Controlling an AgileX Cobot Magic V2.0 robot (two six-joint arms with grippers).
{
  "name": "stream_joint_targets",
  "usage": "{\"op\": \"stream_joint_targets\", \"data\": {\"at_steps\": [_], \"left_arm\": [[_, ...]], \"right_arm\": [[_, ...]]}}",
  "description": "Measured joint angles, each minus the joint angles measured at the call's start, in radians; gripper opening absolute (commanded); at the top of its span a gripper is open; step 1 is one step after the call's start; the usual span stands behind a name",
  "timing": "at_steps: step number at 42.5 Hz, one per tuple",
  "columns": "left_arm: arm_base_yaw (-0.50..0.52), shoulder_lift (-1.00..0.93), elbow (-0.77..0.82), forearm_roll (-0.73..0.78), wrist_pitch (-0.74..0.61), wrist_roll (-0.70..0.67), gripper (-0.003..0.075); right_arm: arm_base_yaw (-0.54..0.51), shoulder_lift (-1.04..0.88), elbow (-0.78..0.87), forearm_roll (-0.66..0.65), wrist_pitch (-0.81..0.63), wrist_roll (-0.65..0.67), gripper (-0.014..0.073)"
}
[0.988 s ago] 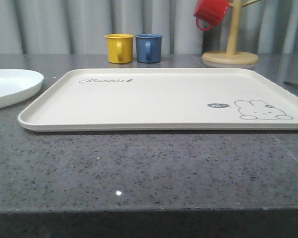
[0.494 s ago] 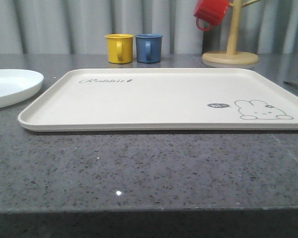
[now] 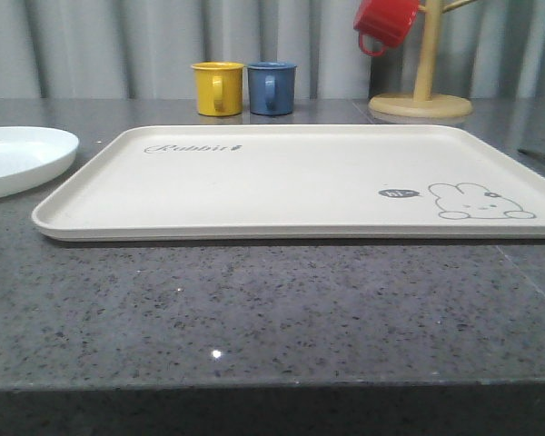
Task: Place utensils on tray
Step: 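Lower the left gripper toward the white plate's rim, then grasp the white plate's rim with the left gripper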
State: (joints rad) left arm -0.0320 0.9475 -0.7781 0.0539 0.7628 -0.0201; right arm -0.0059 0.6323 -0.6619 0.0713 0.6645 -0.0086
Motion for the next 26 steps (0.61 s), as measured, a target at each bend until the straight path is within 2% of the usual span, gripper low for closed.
{"op": "stream_joint_targets", "data": {"at_steps": [8,19,26], "left_arm": [[0.1,0.175,-0.094,-0.007,0.01,0.012,0.0534],[0.259,0.414,-0.235,-0.309,0.01,0.266,0.0534],[0.29,0.542,-0.32,-0.354,0.004,0.307,0.0523]], "right_arm": [[0.0,0.0,0.0,0.0,0.0,0.0,0.0542],[0.0,0.0,0.0,0.0,0.0,-0.002,0.0542],[0.0,0.0,0.0,0.0,0.0,-0.002,0.0542]]}}
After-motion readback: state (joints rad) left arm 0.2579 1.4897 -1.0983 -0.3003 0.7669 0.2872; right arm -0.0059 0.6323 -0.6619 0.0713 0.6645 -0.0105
